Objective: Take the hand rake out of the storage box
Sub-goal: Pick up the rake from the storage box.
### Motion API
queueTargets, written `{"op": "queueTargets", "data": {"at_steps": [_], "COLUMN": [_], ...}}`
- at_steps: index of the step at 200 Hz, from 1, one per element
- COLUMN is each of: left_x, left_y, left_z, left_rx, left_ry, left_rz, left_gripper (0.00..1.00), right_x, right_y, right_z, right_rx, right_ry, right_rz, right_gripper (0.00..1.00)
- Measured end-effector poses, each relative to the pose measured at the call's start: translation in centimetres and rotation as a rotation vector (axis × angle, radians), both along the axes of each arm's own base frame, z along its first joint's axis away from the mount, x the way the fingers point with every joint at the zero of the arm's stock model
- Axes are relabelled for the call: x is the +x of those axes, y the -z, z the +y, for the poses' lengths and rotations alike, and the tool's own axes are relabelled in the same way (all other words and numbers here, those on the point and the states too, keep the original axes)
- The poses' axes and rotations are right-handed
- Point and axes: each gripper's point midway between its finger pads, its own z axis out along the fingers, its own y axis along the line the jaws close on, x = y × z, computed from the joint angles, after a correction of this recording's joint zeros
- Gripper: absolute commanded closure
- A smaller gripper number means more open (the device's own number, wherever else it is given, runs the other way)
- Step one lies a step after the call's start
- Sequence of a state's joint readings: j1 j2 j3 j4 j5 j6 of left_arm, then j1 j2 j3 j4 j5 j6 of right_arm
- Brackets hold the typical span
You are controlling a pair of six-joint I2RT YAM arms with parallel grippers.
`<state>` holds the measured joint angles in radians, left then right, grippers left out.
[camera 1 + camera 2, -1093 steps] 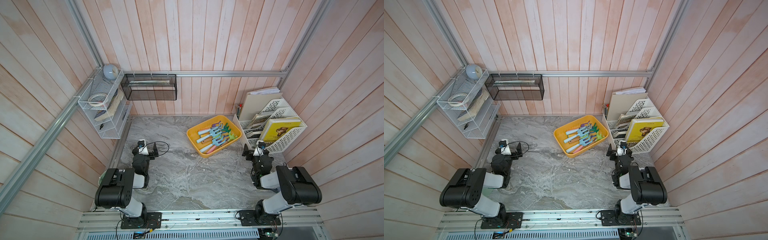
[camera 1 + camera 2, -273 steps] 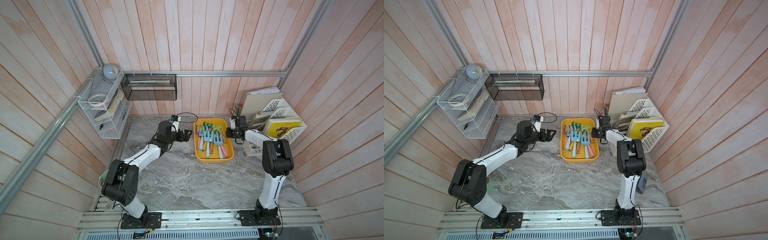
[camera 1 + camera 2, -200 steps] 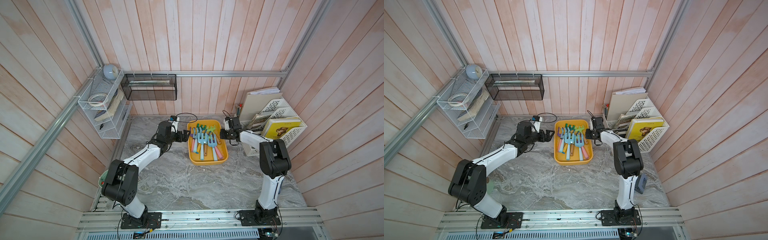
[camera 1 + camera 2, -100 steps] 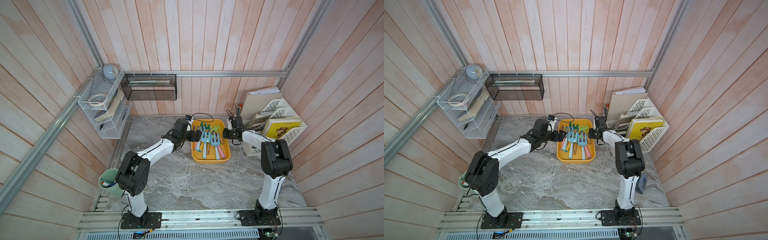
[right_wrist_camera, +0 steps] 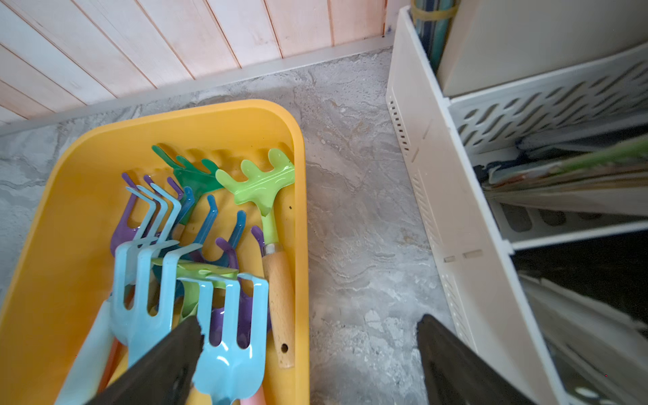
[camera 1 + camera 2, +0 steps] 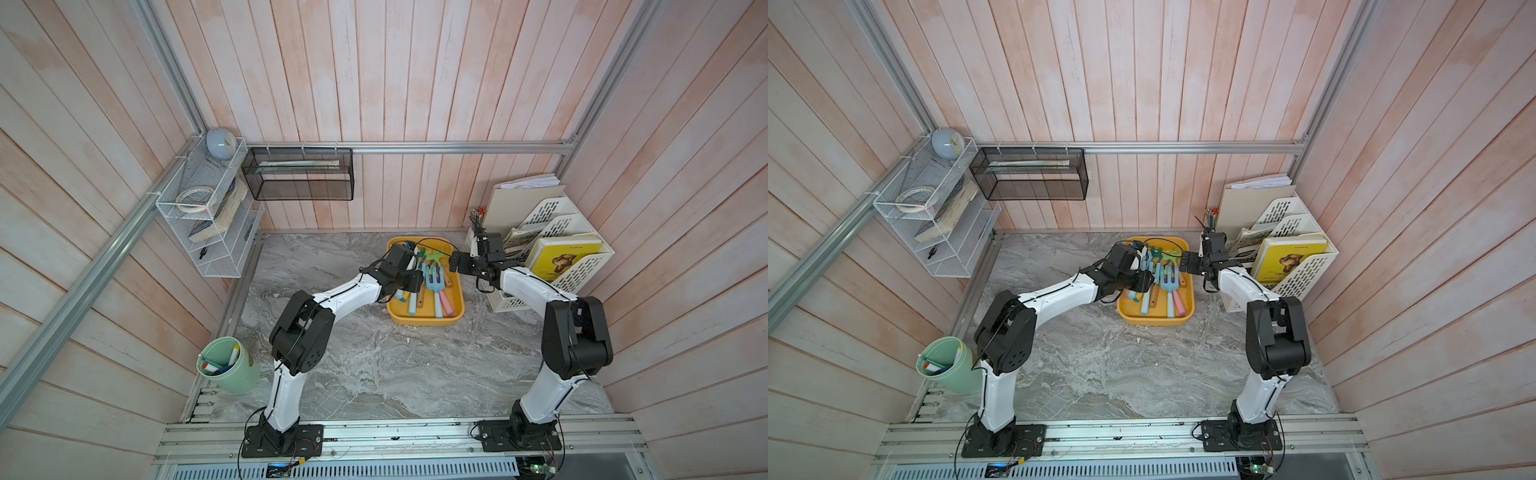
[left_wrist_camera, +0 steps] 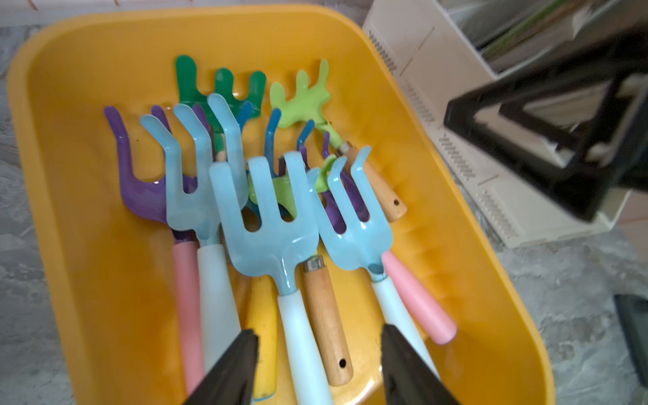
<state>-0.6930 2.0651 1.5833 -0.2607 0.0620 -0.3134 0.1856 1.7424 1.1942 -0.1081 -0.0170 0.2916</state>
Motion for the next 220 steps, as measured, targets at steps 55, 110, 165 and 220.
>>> {"op": "queueTargets", "data": {"at_steps": [55, 110, 165, 220], "left_x": [0.6, 1.7, 2.0, 1.7], "left_y": [4.6, 6.6, 6.8, 6.5], "left_z": [-1.1, -1.2, -1.1, -0.8], "left_rx": [0.081, 0.128, 0.152, 0.161], "left_ry": [-0.024, -0.058, -0.060, -0.033], "left_rz": [0.052, 0.067, 0.051, 0.027], "left_gripper": [0.58, 0.64, 0.85, 0.92], "right_x": [-1.7, -1.2, -1.8, -3.0], "right_y": [0.4, 0.0, 0.8, 1.0], "right_z": [-2.7, -3.3, -2.5, -0.6], "right_rx": [0.036, 0.068, 0.122, 0.302], "right_ry": [0.081, 0.094, 0.058, -0.040], "right_rz": [-0.012, -0.029, -0.013, -0.014], "right_gripper": [0.02, 0.02, 0.02, 0.02]}}
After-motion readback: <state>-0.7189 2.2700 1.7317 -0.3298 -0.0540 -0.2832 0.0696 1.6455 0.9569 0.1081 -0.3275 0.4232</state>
